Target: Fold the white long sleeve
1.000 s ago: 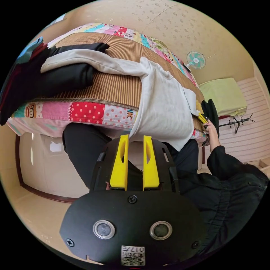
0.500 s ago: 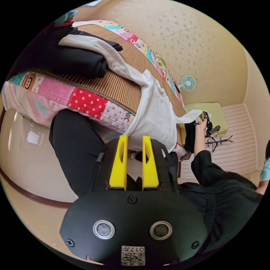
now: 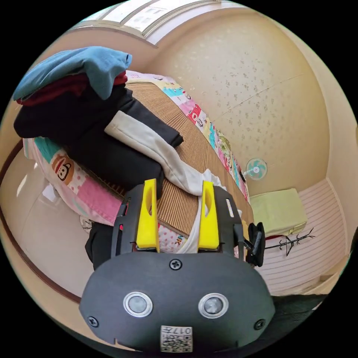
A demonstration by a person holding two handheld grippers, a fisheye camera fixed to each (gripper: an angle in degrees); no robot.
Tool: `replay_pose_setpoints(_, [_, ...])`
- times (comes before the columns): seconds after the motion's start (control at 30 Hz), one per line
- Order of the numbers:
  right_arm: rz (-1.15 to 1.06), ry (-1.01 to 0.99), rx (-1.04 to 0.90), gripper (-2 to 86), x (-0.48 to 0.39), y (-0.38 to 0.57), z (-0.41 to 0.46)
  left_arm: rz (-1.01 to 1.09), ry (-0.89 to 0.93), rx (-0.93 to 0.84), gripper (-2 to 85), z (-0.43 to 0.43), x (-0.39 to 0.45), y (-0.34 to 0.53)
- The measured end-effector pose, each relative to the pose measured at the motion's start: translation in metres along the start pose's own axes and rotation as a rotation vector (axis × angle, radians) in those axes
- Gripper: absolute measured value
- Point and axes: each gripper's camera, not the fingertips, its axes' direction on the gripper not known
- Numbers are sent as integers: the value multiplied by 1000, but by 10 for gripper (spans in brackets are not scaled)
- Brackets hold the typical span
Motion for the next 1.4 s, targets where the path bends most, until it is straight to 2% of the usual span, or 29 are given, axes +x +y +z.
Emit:
replay_pose_setpoints(0.13, [60, 22, 56, 83, 62, 32, -49, -311, -131, 61, 174, 24, -61, -67])
replay_pose_setpoints(0.23, [83, -115, 157, 37, 106, 63, -64, -468, -95, 135, 117, 33, -90, -74])
replay_pose_setpoints(0.3, [161, -251, 188, 21, 135, 71, -70, -507, 23, 177, 63, 28, -100, -72])
replay_pose_setpoints(0.37, [156, -268, 175, 14, 141, 71, -76, -448, 291, 260, 3, 17, -101, -68])
replay_pose_setpoints(0.47, [115, -262, 201, 8, 145, 78, -86, -248, 314, 378, -7, -21, -53, -73])
replay_pose_setpoints(0.53, [137, -390, 219, 6, 169, 85, -93, -52, 344, 424, -8, -37, 2, -82])
replay_pose_setpoints(0.6, [144, -432, 218, 5, 179, 87, -100, 124, 377, 418, -8, -37, 62, -92])
replay_pose_setpoints(0.67, [129, -400, 216, 5, 177, 89, -107, 217, 276, 342, -2, -12, 127, -101])
replay_pose_setpoints(0.73, [118, -404, 219, 5, 181, 93, -117, 199, 162, 288, 16, 16, 144, -102])
replay_pose_setpoints(0.8, [105, -417, 217, 4, 185, 95, -123, 108, 31, 250, 72, 41, 132, -96])
replay_pose_setpoints(0.83, [98, -413, 214, 4, 186, 96, -126, 68, -78, 245, 133, 52, 116, -88])
replay_pose_setpoints(0.87, [95, -410, 213, 4, 186, 97, -128, 42, -233, 260, 151, 59, 98, -79])
replay_pose_setpoints(0.93, [88, -413, 212, 4, 190, 99, -134, -35, -429, 282, 163, 68, 65, -66])
replay_pose_setpoints(0.97, [86, -415, 212, 4, 191, 99, -135, -73, -462, 272, 165, 75, 40, -61])
replay_pose_setpoints(1.1, [85, -422, 214, 4, 197, 101, -143, -187, -370, 181, 168, 107, -23, -60])
replay_pose_setpoints(1.17, [86, -425, 214, 4, 200, 102, -146, -246, -429, 93, 149, 148, -55, -60])
replay_pose_setpoints(1.3, [84, -440, 206, 4, 205, 102, -151, -207, -460, 116, 88, 156, -47, -48])
replay_pose_setpoints(1.4, [83, -438, 206, 4, 207, 102, -152, -177, -232, 245, 40, 135, -42, -21])
